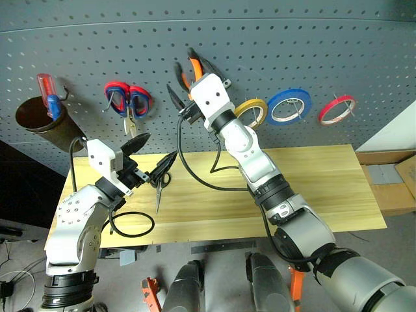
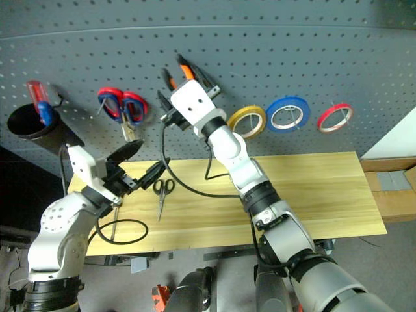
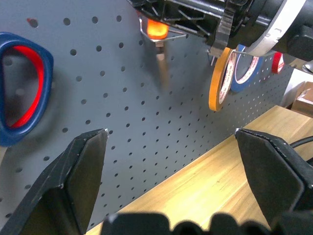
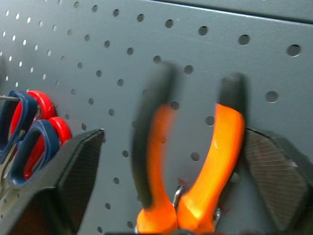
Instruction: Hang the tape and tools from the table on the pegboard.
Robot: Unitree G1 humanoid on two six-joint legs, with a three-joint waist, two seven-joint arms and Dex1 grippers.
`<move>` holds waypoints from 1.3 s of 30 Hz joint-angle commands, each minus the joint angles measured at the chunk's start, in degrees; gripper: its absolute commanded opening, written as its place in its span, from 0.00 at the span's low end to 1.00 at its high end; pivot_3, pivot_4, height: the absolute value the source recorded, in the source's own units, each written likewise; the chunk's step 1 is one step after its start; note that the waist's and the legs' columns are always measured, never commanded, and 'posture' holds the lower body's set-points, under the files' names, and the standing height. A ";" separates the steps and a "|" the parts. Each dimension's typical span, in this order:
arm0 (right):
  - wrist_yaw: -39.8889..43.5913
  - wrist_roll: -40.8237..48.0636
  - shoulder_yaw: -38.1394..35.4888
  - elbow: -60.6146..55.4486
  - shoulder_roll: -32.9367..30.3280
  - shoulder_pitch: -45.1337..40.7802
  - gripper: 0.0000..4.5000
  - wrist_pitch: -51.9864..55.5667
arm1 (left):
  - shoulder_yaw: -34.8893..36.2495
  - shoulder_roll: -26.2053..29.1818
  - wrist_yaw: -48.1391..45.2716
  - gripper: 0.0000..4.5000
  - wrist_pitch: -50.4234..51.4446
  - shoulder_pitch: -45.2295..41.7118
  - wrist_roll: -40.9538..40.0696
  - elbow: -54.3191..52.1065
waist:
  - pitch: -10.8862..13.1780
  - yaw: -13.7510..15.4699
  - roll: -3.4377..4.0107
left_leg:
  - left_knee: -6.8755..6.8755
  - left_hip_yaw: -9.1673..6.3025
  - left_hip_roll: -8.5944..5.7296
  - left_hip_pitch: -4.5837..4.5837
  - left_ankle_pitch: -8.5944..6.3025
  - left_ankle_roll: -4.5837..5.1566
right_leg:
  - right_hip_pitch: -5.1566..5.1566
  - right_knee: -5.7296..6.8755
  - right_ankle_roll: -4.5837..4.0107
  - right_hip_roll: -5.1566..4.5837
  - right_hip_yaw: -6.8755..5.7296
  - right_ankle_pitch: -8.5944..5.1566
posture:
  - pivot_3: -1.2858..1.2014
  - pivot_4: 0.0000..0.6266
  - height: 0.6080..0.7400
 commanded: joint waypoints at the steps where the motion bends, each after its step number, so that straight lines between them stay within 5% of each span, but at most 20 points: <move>1: -1.79 -0.21 -1.34 -1.71 -0.30 -0.51 0.99 1.41 | 0.29 -0.08 0.20 0.99 -1.42 -0.44 0.56 -0.20 | 0.00 0.01 0.00 | 0.00 -0.03 0.02 0.02 -0.02 0.04 | 0.02 0.01 -0.03 0.04 -0.02 0.02 | 0.51 0.49 1.00; 9: -0.62 -0.16 -2.77 -14.97 -3.28 2.63 0.99 7.92 | -0.57 -0.32 1.37 0.99 0.71 0.18 1.17 -0.32 | 0.00 0.30 0.00 | 0.00 -0.11 0.07 -0.01 0.03 -0.05 | 0.01 0.00 -0.09 0.12 -0.07 0.05 | 0.51 0.49 1.00; 19: 7.35 3.09 -4.62 -48.26 -9.18 15.47 0.99 29.68 | -2.78 -0.55 2.94 0.99 4.84 3.64 1.73 -1.78 | 0.01 0.13 -0.01 | -0.14 -0.06 0.08 -0.03 -0.05 0.08 | -0.03 -0.11 -0.08 0.11 -0.03 0.05 | 0.50 0.50 1.00; 28: 26.37 33.45 -9.45 -68.92 -16.66 26.16 1.00 61.41 | -5.30 1.96 6.46 1.00 13.05 7.36 5.62 -1.15 | 0.03 0.06 0.00 | -0.18 -0.04 0.20 -0.01 -0.10 0.17 | 0.02 -0.19 -0.08 0.12 -0.01 0.05 | 0.49 0.51 1.00; 39: 22.62 40.52 -4.52 -71.91 -22.33 31.20 1.00 78.37 | -6.93 0.01 22.51 1.00 34.04 -1.54 15.13 8.78 | 0.19 0.09 -0.17 | -0.14 -0.04 0.10 0.00 -0.12 0.20 | 0.02 -0.14 -0.07 0.16 -0.05 0.04 | 0.49 0.53 1.00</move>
